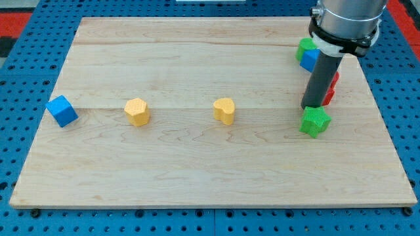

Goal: Slide the green star right a bit

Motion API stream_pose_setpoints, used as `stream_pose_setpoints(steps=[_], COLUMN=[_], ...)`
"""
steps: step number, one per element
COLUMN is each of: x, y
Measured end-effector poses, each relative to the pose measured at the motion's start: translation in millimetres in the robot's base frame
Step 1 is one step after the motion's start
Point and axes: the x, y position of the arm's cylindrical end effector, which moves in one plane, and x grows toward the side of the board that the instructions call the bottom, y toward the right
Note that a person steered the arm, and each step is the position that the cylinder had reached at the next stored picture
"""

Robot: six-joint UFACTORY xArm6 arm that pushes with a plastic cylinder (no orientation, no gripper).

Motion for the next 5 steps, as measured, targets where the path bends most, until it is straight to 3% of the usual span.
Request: stream_pose_setpoints(steps=[2, 5], x=[2, 37], y=[-83, -93])
